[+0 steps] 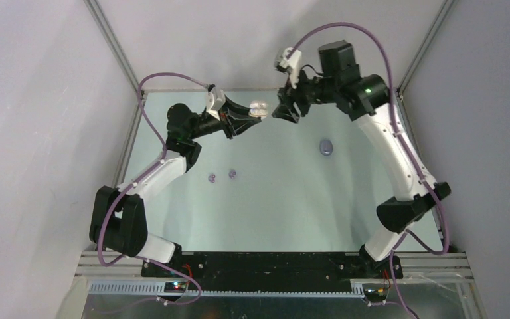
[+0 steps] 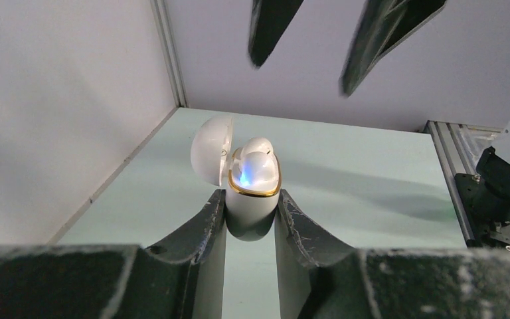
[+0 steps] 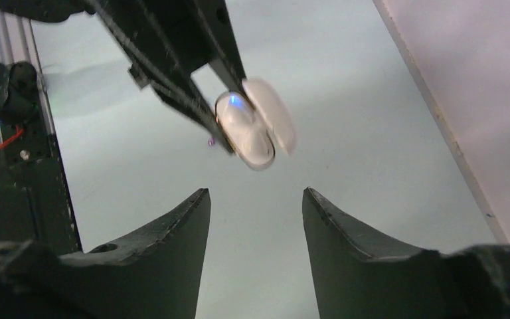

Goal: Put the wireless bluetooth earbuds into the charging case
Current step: Adjust the earbud with the charging case.

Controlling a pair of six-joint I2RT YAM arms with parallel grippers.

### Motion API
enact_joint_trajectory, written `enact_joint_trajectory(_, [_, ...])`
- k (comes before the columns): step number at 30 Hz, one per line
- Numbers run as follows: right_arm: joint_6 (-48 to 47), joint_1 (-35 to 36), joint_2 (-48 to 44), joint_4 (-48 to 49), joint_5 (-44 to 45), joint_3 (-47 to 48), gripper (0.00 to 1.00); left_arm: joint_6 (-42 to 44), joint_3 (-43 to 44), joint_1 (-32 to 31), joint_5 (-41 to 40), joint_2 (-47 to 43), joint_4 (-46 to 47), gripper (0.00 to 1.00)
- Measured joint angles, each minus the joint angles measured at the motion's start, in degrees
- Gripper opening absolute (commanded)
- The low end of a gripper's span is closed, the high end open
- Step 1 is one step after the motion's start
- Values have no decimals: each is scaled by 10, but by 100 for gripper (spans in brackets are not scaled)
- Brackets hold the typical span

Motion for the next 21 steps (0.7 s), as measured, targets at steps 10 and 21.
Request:
enact_joint_trajectory(10, [-60, -52, -82, 57, -139, -128, 80, 7, 0, 2, 19, 3, -42, 0])
enact_joint_trajectory(21, [-60, -51, 1, 111, -202, -132, 81, 60, 0, 3, 40, 2, -117, 0])
